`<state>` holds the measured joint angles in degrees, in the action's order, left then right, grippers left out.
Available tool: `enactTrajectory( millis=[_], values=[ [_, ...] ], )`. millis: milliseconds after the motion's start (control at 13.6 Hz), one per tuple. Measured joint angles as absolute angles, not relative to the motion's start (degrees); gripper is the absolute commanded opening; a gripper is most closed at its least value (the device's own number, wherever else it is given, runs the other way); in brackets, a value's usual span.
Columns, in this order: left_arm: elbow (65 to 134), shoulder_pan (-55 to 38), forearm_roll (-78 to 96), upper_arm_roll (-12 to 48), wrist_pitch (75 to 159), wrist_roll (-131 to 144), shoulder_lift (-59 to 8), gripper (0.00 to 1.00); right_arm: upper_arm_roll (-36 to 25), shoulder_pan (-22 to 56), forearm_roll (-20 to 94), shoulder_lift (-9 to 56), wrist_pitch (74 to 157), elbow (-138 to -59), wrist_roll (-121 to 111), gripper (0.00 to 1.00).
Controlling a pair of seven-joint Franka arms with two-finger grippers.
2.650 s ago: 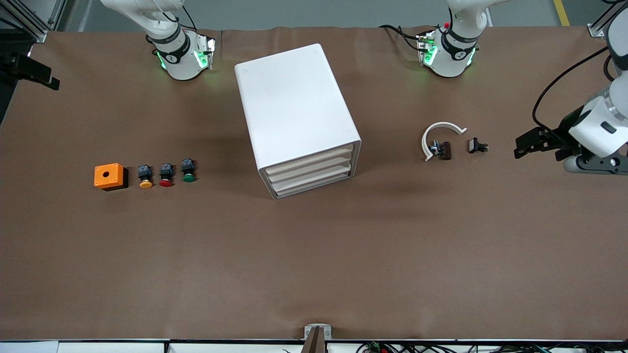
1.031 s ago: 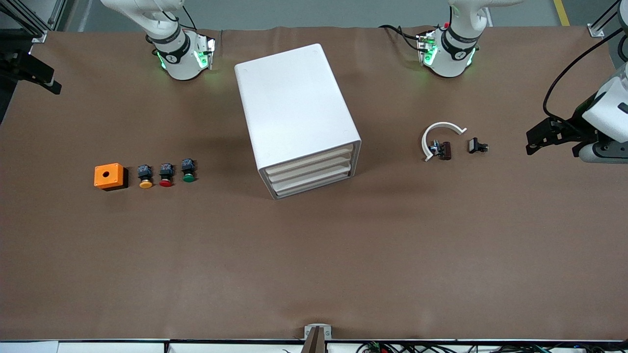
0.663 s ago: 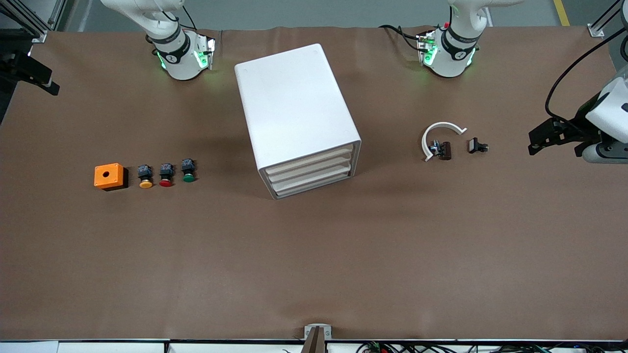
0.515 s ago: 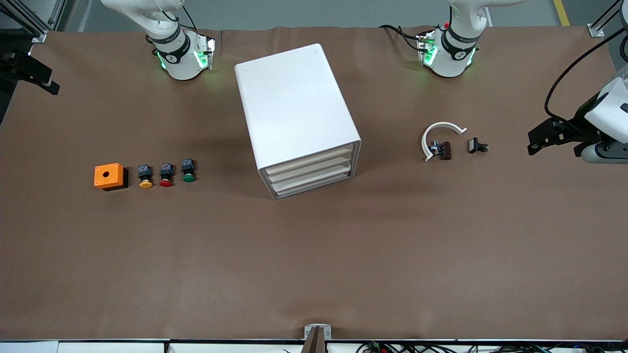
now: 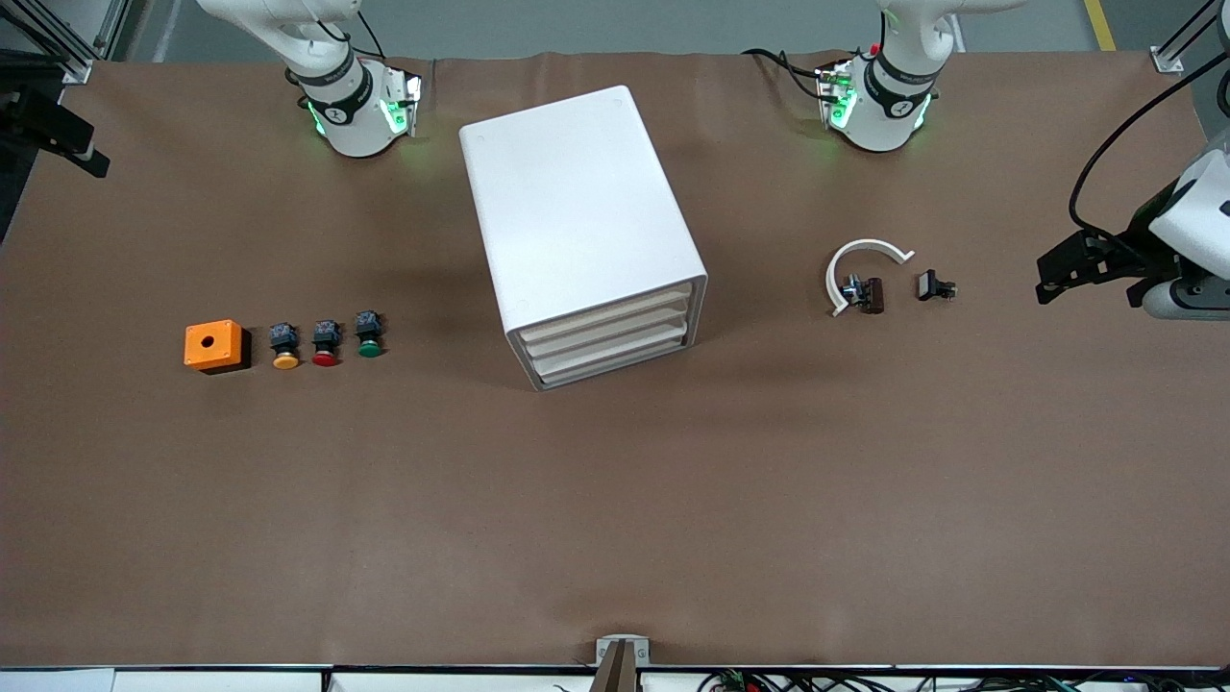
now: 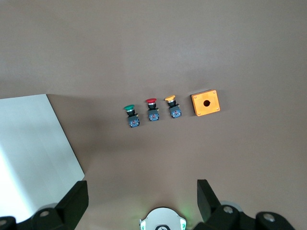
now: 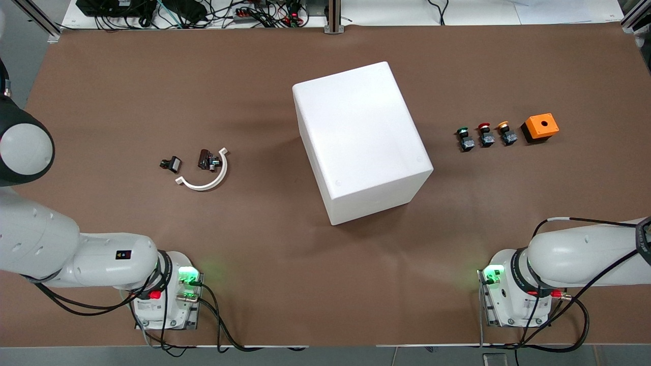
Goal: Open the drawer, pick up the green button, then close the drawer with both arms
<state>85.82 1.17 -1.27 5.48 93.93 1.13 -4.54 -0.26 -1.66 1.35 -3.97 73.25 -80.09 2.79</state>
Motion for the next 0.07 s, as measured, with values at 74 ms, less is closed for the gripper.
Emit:
enactTrajectory(
  millis=[74],
  values=[
    [85.7, 1.2, -1.3, 5.4, 93.9, 1.1, -4.5, 1.00, -0.3, -1.7, 1.4, -4.2, 73.2, -80.1, 2.8, 1.00]
  ],
)
